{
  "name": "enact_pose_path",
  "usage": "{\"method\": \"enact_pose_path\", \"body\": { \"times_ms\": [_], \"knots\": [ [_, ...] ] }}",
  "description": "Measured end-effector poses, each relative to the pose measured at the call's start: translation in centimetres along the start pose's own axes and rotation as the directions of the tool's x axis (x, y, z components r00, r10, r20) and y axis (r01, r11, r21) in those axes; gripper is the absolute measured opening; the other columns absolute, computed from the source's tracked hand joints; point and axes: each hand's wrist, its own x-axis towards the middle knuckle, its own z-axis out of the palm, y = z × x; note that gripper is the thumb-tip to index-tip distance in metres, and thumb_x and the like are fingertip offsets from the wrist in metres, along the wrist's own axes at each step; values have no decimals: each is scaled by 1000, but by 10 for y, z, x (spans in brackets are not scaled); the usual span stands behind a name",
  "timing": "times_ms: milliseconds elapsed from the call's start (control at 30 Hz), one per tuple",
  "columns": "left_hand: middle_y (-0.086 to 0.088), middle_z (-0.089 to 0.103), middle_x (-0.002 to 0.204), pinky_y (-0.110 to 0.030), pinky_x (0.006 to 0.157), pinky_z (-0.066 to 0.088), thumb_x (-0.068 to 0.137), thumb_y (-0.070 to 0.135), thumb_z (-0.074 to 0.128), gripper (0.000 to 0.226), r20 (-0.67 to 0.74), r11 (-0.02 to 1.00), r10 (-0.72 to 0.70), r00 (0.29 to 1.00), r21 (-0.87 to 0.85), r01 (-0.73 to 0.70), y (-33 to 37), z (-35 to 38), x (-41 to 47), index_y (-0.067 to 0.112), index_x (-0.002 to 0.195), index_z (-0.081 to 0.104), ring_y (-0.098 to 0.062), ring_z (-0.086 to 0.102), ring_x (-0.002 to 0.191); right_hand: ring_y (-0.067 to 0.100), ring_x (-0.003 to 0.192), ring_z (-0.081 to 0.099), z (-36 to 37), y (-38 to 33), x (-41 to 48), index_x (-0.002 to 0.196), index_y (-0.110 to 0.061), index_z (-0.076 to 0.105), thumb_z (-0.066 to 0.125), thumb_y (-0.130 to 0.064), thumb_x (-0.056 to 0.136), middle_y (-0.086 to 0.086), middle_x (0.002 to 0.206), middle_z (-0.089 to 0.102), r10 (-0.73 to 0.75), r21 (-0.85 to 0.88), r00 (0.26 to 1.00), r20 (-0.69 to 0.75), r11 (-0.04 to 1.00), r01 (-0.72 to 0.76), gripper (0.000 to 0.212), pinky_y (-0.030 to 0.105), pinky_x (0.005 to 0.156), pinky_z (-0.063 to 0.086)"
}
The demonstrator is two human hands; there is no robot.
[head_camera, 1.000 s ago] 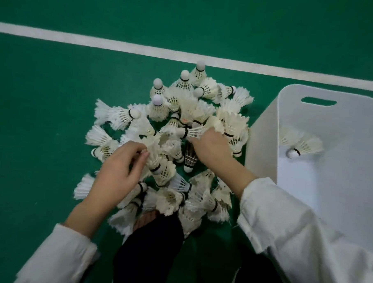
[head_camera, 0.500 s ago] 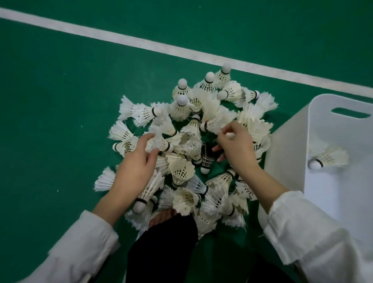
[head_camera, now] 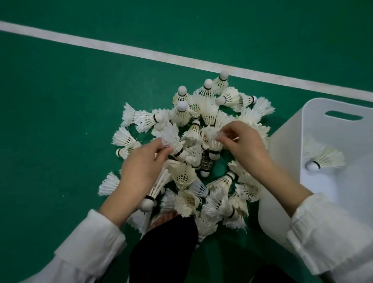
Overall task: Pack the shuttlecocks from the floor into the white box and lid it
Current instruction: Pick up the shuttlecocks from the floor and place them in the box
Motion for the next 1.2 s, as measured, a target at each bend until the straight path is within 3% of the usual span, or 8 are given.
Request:
{"method": "enact_pose_path", "body": {
  "times_ms": [100, 300, 433, 567, 767, 967, 1100, 1200],
  "knots": [
    [8, 58, 91, -29, 63, 39, 90, 46, 50, 27, -39, 992, 123, 992, -37, -124, 29, -15, 3, 24, 88, 65, -12, 55, 79, 10, 78, 53, -31, -12, 3, 86, -19, 58, 60, -29, 86, -6, 85, 53, -137, -164, 984, 113, 974, 154, 10, 21, 71, 44],
    [16, 53, 95, -29, 70, 45, 85, 44, 60, 17, -3, 940, 325, 946, -110, -323, 106, -21, 5, 28, 87, 65, -6, 52, 82, 12, 72, 53, -117, -23, -20, 81, -15, 60, 63, -28, 85, -7, 76, 57, -161, -98, 984, -73, 983, 154, 15, 24, 62, 41],
    [24, 53, 93, -27, 71, 44, 82, 47, 62, 24, 11, 864, 494, 870, -123, -489, 158, -14, -6, 28, 96, 64, 1, 52, 80, 16, 71, 55, -157, 11, -56, 80, -13, 60, 64, -26, 84, -5, 75, 58, -37, 22, 947, -319, 999, 46, 14, 27, 66, 44],
    [27, 49, 86, -25, 62, 39, 83, 48, 59, 22, 49, 764, 642, 765, -121, -633, 196, -5, -12, 29, 93, 64, 7, 46, 67, 17, 72, 55, -180, 75, -86, 82, -17, 60, 64, -25, 84, -6, 74, 58, 228, 255, 780, -582, 963, -91, 10, 37, 73, 50],
    [24, 55, 92, -29, 64, 45, 83, 57, 44, 37, 161, 716, 698, 697, -147, -683, 225, 34, -22, 30, 97, 65, 5, 50, 73, 25, 76, 51, -171, 169, -104, 85, -6, 63, 59, -20, 85, 7, 79, 61, 496, 40, 744, -448, 842, -538, 14, 29, 66, 34],
    [21, 61, 94, -23, 53, 46, 84, 53, 41, 33, 265, 670, 731, 628, -106, -735, 226, 68, -42, 35, 94, 66, 0, 58, 78, 37, 93, 60, -136, 216, -76, 93, 4, 62, 54, -7, 85, 24, 97, 65, 554, -370, 804, -216, 716, -592, 16, 35, 75, 45],
    [21, 60, 94, -22, 53, 45, 83, 53, 43, 32, 283, 672, 725, 628, -95, -734, 222, 79, -43, 34, 93, 67, -1, 56, 80, 39, 98, 58, -120, 241, -53, 98, 2, 59, 53, -5, 84, 26, 104, 62, 645, -216, 740, -189, 708, -673, 17, 36, 79, 47],
    [23, 60, 97, -22, 61, 46, 81, 58, 39, 39, 320, 714, 686, 654, -120, -690, 221, 82, -36, 35, 97, 67, 0, 54, 89, 32, 84, 56, -117, 247, -48, 83, -9, 52, 56, -13, 85, 16, 86, 60, 643, 29, 723, -252, 752, -659, 6, 32, 69, 41]
  ]
}}
